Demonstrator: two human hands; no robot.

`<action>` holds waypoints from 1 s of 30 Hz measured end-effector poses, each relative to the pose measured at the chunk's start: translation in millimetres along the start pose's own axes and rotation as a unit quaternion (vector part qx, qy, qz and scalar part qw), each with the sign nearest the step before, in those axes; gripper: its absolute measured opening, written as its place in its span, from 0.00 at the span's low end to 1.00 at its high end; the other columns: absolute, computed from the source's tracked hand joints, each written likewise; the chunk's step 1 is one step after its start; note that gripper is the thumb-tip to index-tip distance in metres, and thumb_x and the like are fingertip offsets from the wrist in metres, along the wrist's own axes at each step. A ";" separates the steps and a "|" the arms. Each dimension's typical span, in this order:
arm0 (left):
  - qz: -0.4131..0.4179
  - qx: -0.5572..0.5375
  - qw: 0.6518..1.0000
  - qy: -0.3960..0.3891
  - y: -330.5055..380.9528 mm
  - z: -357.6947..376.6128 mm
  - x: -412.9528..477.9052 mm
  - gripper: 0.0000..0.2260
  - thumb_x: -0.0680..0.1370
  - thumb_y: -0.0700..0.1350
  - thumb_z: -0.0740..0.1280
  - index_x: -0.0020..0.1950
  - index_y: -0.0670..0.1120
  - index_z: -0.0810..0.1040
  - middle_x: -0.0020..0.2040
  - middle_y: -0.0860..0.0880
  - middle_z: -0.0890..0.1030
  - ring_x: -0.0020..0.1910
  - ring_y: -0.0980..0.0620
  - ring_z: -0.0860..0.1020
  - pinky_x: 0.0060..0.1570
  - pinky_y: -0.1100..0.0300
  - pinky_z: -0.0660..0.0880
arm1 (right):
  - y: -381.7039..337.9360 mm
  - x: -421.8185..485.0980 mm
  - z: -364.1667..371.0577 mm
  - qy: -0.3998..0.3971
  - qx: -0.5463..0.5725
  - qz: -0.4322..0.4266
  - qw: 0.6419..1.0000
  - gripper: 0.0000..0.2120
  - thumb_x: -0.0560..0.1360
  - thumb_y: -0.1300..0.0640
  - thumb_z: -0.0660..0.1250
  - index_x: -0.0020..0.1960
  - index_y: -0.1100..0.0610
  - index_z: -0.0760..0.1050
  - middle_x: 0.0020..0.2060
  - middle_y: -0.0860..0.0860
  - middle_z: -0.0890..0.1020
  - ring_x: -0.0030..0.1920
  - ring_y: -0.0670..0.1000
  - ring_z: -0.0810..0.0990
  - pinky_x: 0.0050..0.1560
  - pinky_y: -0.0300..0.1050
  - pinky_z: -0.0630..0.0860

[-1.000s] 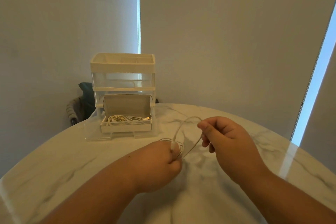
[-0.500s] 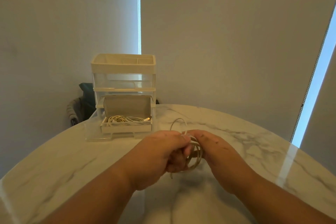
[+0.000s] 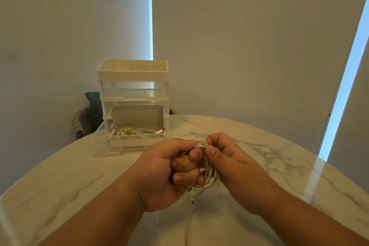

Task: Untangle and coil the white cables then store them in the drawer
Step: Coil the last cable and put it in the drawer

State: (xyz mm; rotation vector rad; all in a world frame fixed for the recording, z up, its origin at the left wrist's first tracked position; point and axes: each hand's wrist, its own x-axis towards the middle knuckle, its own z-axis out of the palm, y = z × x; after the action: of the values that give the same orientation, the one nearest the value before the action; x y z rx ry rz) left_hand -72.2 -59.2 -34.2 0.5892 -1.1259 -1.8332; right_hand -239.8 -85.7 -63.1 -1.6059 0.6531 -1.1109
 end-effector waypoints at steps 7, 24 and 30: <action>0.047 -0.072 0.995 0.052 0.0 1.8 2.3 0.12 0.73 0.48 0.63 0.32 0.44 0.73 0.22 0.53 0.59 0.21 0.55 0.60 0.38 0.56 0.72 | -0.3 -3.0 9.7 -0.012 -0.020 0.035 0.999 0.14 0.77 0.38 0.61 0.57 0.40 0.80 0.42 0.56 0.81 0.40 0.51 0.77 0.39 0.48 0.75; 0.102 0.205 0.943 0.243 -11.5 16.7 10.6 0.16 0.83 0.49 0.59 0.46 0.40 0.80 0.31 0.48 0.80 0.34 0.49 0.76 0.43 0.53 0.75 | -5.4 0.2 7.7 0.156 -0.129 0.034 0.979 0.12 0.83 0.51 0.58 0.50 0.43 0.80 0.32 0.43 0.80 0.30 0.43 0.76 0.29 0.37 0.73; 0.090 0.008 0.994 0.057 -13.8 24.4 3.9 0.20 0.69 0.51 0.70 0.52 0.37 0.77 0.33 0.45 0.77 0.32 0.50 0.78 0.41 0.53 0.77 | -4.1 0.6 11.8 0.169 -0.046 0.045 0.984 0.12 0.84 0.53 0.59 0.50 0.46 0.81 0.35 0.51 0.79 0.30 0.48 0.73 0.27 0.41 0.67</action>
State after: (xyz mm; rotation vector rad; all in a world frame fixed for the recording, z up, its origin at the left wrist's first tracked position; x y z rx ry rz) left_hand -98.5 -48.5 -34.4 0.5759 -1.0820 -1.6175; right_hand -229.4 -79.6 -59.6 -1.4599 1.0018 -1.3153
